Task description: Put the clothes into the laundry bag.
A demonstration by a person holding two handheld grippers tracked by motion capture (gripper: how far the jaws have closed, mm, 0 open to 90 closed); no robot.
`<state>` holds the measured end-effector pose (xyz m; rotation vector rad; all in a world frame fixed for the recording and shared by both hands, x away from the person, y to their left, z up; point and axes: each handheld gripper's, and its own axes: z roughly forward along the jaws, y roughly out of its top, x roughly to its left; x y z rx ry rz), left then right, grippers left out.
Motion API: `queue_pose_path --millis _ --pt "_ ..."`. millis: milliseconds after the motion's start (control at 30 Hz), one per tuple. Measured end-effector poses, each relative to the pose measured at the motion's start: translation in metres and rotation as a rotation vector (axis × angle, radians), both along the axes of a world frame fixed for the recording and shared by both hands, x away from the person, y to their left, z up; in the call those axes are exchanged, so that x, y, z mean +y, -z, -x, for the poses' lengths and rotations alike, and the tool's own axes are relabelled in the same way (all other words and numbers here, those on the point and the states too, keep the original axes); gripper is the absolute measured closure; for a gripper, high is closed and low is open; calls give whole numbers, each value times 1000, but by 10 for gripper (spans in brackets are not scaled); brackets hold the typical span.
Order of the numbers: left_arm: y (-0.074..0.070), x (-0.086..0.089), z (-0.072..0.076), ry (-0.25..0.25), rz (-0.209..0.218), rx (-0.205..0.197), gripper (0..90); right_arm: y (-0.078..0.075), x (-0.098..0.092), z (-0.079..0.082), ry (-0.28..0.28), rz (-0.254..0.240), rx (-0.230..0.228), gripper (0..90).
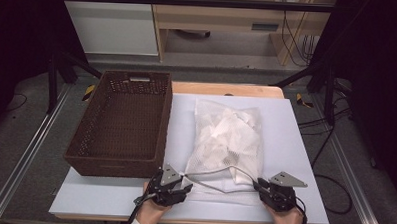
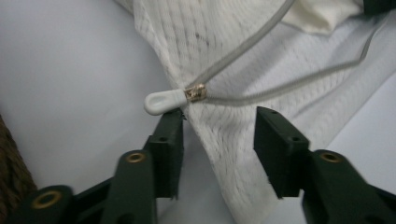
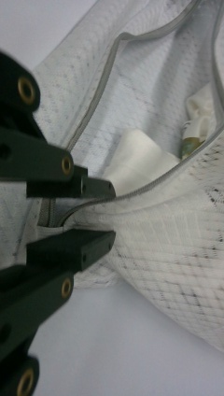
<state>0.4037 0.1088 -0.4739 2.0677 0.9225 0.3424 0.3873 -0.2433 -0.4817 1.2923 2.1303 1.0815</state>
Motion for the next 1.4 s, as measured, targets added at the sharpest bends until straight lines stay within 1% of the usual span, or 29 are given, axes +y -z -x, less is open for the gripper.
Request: queue_pose_path --millis 33,133,200,267,333,367,400,433,467,533,567,633,667,700,767,833,867,900,933,1000,1033,1100,1133,1167,1233,1300,1333,1367,1400 --pt "-2 0 -2 -5 4 -5 470 -2 0 2 2 -2 -17 665" --pt "-6 -2 -12 -8 4 3 436 -11 -1 10 5 -27 -60 637" --pt "-4 -5 -17 -13 -9 7 437 -17 5 16 -33 -46 -83 656" --pt "0 -8 -24 -23 -22 18 459 -17 16 17 -74 -43 -71 717" --pt "3 -9 -29 -32 -32 34 550 -12 32 10 -102 -24 -23 789" --pt "5 -9 -30 -32 -41 41 618 -9 39 5 -110 4 -7 827" --pt "6 -9 -31 -30 -43 45 707 -5 45 0 -101 34 7 861" --pt "6 -9 -30 -27 -39 43 756 -2 49 -6 -98 59 24 887" --pt "5 -9 -29 -22 -42 35 768 1 51 -10 -84 61 50 900" --pt "1 -8 -25 -12 -35 4 798 3 54 -19 -54 63 55 900" --pt "-1 -8 -23 -13 -30 1 817 2 56 -23 -31 100 42 900" --pt "-7 -7 -19 -12 -25 -16 819 3 58 -32 0 135 13 900" --pt "-10 -7 -16 -9 -34 -31 820 3 59 -37 22 141 2 900" --pt "-10 -6 -16 -4 -36 -32 820 5 59 -44 61 172 -26 900" --pt "-10 -7 -15 6 -26 -24 820 7 57 -52 92 187 -53 900" --pt "-8 -9 -14 11 -36 -24 820 8 56 -56 125 191 -65 900" --pt "-7 -9 -14 9 -41 -27 820 8 56 -55 118 186 -66 900" --pt "-7 -8 -14 9 -43 -29 820 7 55 -52 103 176 -64 861" --pt "-7 -7 -14 6 -40 -29 820 5 53 -46 84 153 -68 824" --pt "-8 -6 -15 3 -29 -25 820 -3 45 -32 42 74 -68 766" --pt "-8 -6 -15 3 -28 -22 819 -8 39 -24 32 57 -89 734" --pt "-7 -6 -14 2 -32 -21 819 -17 23 -8 56 34 -128 650" --pt "-6 -7 -14 5 -36 -22 819 -18 16 -3 73 20 -131 618" --pt "-6 -7 -14 5 -37 -22 819 -19 3 3 104 13 -123 543" --pt "-5 -6 -15 4 -38 -19 819 -13 -8 8 132 -9 -98 485" --pt "-5 -6 -15 3 -30 -17 819 -4 -13 5 131 -8 -41 500" --pt "-5 -5 -15 3 -30 -18 819 0 -13 2 119 7 -20 514" --pt "-5 -5 -15 2 -31 -21 819 4 -12 -1 106 9 10 554" --pt "-5 -5 -15 2 -30 -21 820 5 -9 -3 100 27 6 605"
